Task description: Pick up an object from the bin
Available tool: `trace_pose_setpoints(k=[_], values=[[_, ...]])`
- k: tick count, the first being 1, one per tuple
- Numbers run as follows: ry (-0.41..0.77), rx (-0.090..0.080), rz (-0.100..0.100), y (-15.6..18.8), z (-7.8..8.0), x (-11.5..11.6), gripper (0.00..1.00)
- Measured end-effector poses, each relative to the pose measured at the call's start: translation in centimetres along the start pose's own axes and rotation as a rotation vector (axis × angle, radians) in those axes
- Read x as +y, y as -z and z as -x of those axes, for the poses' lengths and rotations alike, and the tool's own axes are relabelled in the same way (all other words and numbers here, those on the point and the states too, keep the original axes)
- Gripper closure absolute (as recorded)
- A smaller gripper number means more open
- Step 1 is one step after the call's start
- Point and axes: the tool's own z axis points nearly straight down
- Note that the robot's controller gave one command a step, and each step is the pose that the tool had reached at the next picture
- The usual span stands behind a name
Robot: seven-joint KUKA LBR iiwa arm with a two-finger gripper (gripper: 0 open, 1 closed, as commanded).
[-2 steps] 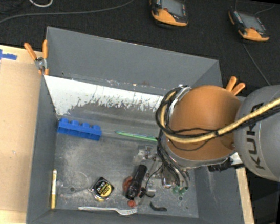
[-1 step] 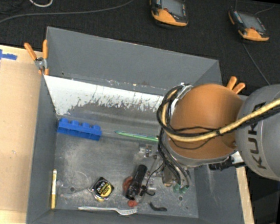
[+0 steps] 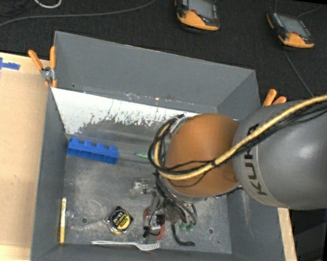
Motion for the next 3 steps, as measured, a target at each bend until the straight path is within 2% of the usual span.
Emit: trace_pose_setpoints(k=[1,2,3], values=[[0.279,-0.003,0.002,-1.4,1.6,5.5,0.0],[0.307,0.009,0.0,-3.5,1.7,3.9,0.0],[0.472,-0.003,0.002,-10.3,1.4,1.6,0.0]])
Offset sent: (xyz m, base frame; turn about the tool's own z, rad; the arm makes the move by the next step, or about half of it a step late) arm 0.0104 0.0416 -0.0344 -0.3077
